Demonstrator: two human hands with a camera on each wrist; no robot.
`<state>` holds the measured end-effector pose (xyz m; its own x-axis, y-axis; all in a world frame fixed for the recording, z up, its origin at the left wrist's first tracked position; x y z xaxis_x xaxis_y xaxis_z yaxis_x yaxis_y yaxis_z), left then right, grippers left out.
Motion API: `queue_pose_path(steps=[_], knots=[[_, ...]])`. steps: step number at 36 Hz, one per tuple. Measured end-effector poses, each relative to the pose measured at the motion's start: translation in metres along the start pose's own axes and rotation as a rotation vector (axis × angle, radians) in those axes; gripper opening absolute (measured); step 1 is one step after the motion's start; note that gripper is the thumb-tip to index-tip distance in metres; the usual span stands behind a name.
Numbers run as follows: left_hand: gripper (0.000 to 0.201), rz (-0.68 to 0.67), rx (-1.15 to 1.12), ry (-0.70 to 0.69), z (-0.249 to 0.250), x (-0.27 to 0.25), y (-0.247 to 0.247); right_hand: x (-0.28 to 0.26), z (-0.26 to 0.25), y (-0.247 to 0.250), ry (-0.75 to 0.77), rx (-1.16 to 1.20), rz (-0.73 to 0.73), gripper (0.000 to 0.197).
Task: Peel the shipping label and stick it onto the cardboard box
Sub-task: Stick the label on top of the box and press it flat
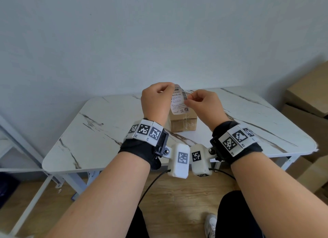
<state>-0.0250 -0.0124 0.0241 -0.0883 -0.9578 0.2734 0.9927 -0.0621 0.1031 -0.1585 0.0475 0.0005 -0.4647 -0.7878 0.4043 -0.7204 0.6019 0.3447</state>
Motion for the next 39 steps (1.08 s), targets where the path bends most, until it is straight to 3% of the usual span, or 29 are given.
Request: queue_pose_path(steps=[5,9,13,18,23,32,39], knots=[[0.013,-0.012,0.063,0.030,-0.011,0.004,0.001,0.003,0.004,0.006,-0.023,0.061,0.042,0.011],[0.028,-0.136,0.154,0.103,-0.021,0.004,-0.005,0.006,0.006,0.010,-0.041,0.115,0.054,0.016],[0.019,-0.218,0.246,0.130,-0.028,0.001,-0.012,0.008,0.009,0.010,-0.048,0.131,0.040,0.015],[0.014,-0.249,0.285,0.149,-0.031,0.004,-0.015,0.010,0.014,0.010,-0.063,0.131,0.023,0.003],[0.018,-0.258,0.287,0.178,-0.034,0.008,-0.017,0.012,0.022,0.007,-0.070,0.069,-0.021,0.017],[0.026,-0.279,0.413,0.130,-0.045,0.015,-0.021,0.013,0.034,0.001,-0.093,-0.038,-0.072,0.016],[0.026,-0.271,0.501,0.082,-0.050,0.016,-0.023,0.014,0.038,-0.005,-0.148,-0.095,-0.087,0.048]])
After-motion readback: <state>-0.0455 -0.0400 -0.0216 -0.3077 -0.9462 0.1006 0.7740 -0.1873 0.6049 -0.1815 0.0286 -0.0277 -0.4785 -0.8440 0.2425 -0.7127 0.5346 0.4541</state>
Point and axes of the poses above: each hand's wrist, its own x-axis towards the middle knuckle, its own y-axis out of the back of the hand, z = x × y, the point moved 3 cm from there along x, towards the middle knuckle, and after that the axes turned 5 degrees about y, right-handed, at the moved point
